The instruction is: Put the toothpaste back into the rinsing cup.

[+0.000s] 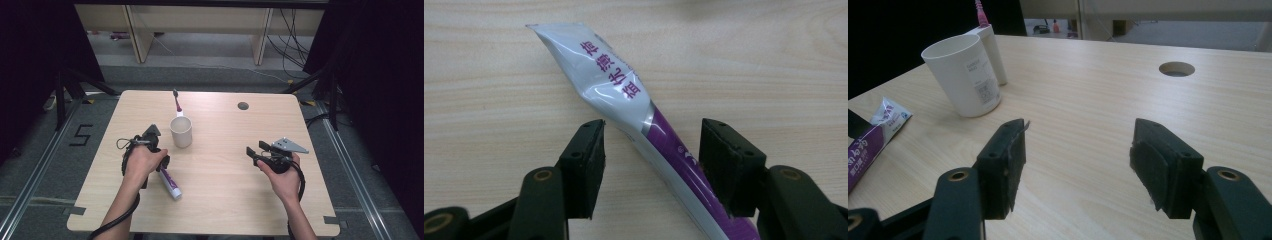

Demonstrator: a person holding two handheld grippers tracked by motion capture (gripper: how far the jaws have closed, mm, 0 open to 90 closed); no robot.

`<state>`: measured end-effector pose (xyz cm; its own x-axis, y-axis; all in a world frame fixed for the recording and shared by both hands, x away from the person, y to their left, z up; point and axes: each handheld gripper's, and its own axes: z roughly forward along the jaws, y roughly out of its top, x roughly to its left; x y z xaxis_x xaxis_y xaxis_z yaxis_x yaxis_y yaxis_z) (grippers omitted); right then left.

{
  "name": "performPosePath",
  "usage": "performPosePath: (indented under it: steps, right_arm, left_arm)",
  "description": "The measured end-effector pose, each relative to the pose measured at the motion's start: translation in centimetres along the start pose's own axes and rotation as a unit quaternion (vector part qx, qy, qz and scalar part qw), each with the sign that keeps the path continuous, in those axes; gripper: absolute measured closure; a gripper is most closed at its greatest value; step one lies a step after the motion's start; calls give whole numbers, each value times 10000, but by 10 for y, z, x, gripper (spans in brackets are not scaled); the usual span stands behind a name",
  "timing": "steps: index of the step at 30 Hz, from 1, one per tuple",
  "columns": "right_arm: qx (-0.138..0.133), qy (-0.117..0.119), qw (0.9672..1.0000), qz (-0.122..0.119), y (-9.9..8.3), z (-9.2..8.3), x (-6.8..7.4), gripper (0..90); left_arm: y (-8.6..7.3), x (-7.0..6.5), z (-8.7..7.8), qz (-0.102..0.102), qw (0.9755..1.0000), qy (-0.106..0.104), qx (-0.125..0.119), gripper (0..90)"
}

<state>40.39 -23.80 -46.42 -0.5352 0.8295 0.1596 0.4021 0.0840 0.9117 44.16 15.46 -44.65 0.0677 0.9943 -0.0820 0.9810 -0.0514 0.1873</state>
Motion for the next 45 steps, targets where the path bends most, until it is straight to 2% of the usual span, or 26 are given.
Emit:
performPosePath:
  steps: [3, 5, 6, 9, 10, 11, 12, 18, 21, 22, 26, 27, 28, 30, 31, 34, 37, 38, 43, 44, 45]
  right_arm:
    - [-48, -35, 10000, -44, 0, 0, -1, 394]
    - [-13, -60, 10000, 12, 0, 1, -1, 394]
    - [9, -37, 9998, 176, 0, 0, 1, 394]
    - [53, -57, 9998, 166, 0, 0, 2, 394]
    - [17, -35, 9999, 149, -1, 1, 1, 394]
    - [30, -35, 10000, 36, -1, 1, -1, 394]
    - [17, 3, 10000, 16, -1, 1, -1, 394]
    - [8, -20, 10000, -2, -1, 2, 0, 394]
    - [51, -32, 10000, -50, -1, 1, -1, 394]
    - [116, 6, 9997, 196, -2, 1, 2, 394]
    - [74, 25, 9997, 221, -2, 1, 2, 394]
    - [135, 8, 9997, 185, -2, 1, 2, 393]
    - [105, -7, 9999, -28, -1, 1, -1, 394]
    - [110, 14, 9999, 63, -2, 2, 0, 394]
    - [111, -32, 9999, -20, -2, 1, 0, 394]
    - [81, 18, 10000, 24, -2, 2, 0, 394]
    - [60, 28, 10000, 11, -3, 3, 0, 394]
    - [70, 36, 10000, 16, -3, 3, 0, 394]
    - [86, 53, 9999, 35, -2, 3, 0, 394]
    - [51, 25, 10000, -28, -3, 4, 0, 394]
    - [61, 38, 10000, 10, -3, 4, 0, 394]
  left_arm:
    - [0, -1, 2, 4, 10000, 54, 48, 434]
    - [0, -3, 9, 6, 9999, 50, 90, 430]
    - [0, -3, 11, 20, 9999, -6, 163, 428]
    - [0, -2, 14, 42, 9998, -50, 197, 419]
    - [-1, -4, 16, 28, 9998, 35, 177, 417]
    - [-2, -5, 18, 6, 9998, 74, 177, 416]
    - [-2, -5, 18, 87, 9997, 83, 234, 416]
    - [-2, -5, 22, 193, 9993, 27, 331, 428]
    - [-2, -5, 23, 300, 9991, 75, 300, 472]
    - [-3, -5, 24, 404, 9986, 113, 332, 495]
    - [-4, -4, 28, 506, 9978, 120, 407, 526]
    - [-5, -4, 29, 540, 9976, 139, 404, 529]
    - [-5, -4, 30, 573, 9975, 143, 397, 537]
    - [-5, -3, 30, 615, 9971, 150, 420, 551]
    - [-6, -4, 30, 580, 9973, 195, 415, 566]
    - [-6, -3, 29, 727, 9962, 232, 422, 613]
    - [-7, -3, 31, 678, 9969, 213, 327, 623]
    - [-7, -2, 31, 735, 9966, 182, 330, 626]
    - [-7, -3, 32, 729, 9966, 175, 328, 637]
    - [-7, -3, 32, 837, 9958, 178, 336, 636]
    - [-7, -3, 32, 815, 9960, 153, 323, 637]
